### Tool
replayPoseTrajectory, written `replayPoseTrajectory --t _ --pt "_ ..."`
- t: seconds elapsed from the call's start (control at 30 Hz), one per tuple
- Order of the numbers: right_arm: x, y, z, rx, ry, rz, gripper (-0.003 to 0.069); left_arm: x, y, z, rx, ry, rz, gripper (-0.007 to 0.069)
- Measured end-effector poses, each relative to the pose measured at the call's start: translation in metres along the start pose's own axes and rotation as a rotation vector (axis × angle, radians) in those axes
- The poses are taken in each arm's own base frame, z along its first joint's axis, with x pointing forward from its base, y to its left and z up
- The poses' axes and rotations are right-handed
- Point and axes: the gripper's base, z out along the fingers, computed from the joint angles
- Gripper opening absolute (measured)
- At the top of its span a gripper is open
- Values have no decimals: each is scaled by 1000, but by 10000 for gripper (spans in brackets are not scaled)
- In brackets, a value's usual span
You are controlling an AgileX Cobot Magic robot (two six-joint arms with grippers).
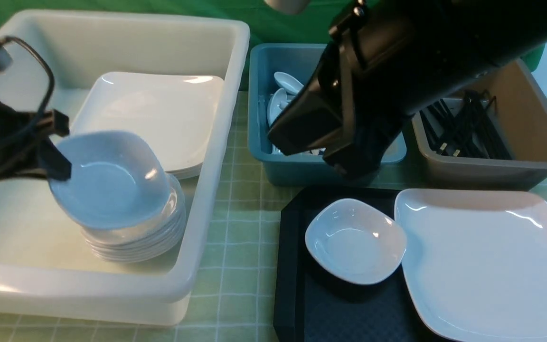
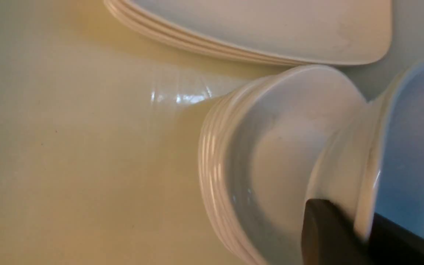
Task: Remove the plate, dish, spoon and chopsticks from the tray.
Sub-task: Use the left arm to put the small plate into the large storage box on the left, then use the left arm to grab a small plate from the dinner plate
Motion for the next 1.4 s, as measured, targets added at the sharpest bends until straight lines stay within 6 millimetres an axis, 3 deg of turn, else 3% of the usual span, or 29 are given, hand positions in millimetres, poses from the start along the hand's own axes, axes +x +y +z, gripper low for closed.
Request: replayPoseTrajectory --t 0.07,0.2,0.3,0.37,0.43,0.5,0.57,0.63,0.77,0.87,0.9,0.93,1.0,1.17,1.33,1.4 --pt "0 0 0 3 1 -1 9 -2 4 9 -18 -2 -19 107" --pt "2 0 0 3 26 -5 10 -3 6 14 -21 29 -8 305" --pt "6 0 0 7 72 -3 10 -9 5 1 -59 66 37 391" --pt "12 -5 -4 74 128 32 10 -20 3 -23 -140 54 37 426" --pt "18 -15 -16 236 177 55 10 -32 -13 -56 -167 -20 68 395" --pt "20 -19 -23 307 190 56 10 -36 -31 -69 -148 -65 115 340" --pt "26 -24 -40 435 205 56 7 -35 -63 -78 -93 -105 207 204" --pt "36 -26 -56 495 207 81 6 -27 -102 -75 -12 -114 318 64" --pt "78 -38 -84 602 242 237 6 9 -192 -37 167 -54 562 -9" --pt "111 -45 -97 664 286 346 6 38 -239 7 233 9 673 -8" --pt "113 -45 -98 668 288 353 6 41 -244 10 241 7 684 -7" --pt "127 -46 -103 683 300 401 5 55 -261 34 243 33 732 4" --pt "139 -42 -109 689 295 439 5 65 -274 62 211 51 796 44" --pt "142 -33 -117 680 238 448 3 65 -292 117 142 82 826 238" --pt "139 -30 -119 669 204 432 3 63 -303 162 109 103 848 431" --pt "139 -29 -119 667 202 432 3 63 -304 169 101 109 853 455"
